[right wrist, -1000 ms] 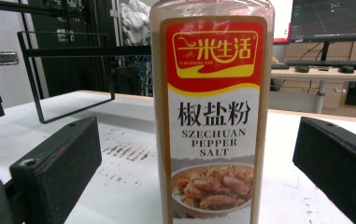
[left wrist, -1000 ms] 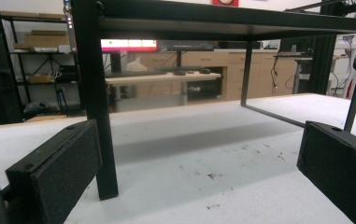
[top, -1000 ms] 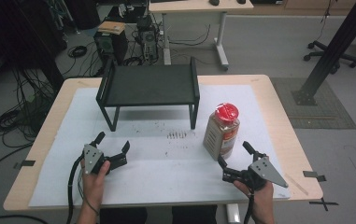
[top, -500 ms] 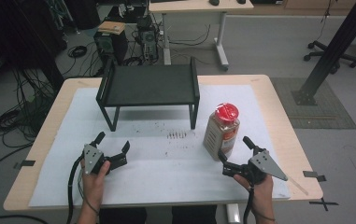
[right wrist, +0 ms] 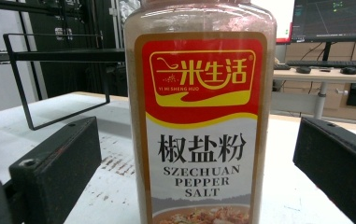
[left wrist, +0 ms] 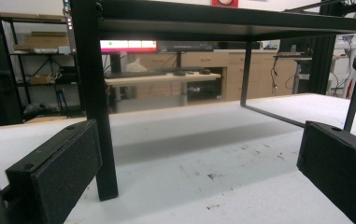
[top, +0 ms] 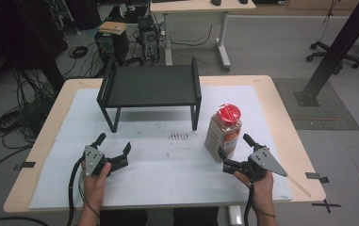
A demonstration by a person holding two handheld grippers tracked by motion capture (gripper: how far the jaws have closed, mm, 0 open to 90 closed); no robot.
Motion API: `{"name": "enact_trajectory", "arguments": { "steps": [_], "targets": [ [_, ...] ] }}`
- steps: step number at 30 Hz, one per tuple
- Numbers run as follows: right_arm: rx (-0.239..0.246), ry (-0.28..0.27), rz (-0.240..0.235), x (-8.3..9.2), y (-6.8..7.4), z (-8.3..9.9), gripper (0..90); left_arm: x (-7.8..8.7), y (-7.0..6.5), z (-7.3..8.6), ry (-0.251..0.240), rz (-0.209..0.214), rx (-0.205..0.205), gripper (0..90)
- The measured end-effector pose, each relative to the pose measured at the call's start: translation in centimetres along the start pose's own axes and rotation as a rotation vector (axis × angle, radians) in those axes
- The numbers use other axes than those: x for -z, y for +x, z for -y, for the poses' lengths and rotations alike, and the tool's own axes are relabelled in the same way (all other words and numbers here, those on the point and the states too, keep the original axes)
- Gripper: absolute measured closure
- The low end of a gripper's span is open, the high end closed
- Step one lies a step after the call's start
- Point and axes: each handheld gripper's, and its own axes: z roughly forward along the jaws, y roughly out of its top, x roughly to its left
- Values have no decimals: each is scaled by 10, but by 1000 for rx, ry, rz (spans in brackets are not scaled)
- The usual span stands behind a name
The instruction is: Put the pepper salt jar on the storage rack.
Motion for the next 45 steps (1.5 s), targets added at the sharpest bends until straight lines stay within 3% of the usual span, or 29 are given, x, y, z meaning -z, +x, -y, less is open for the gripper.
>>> {"name": "enact_trajectory", "arguments": {
  "steps": [45],
  "targets": [
    [7,14,-1,-42,-2,-7,0,0,0,0,-2,1,-5,2]
  ]
}}
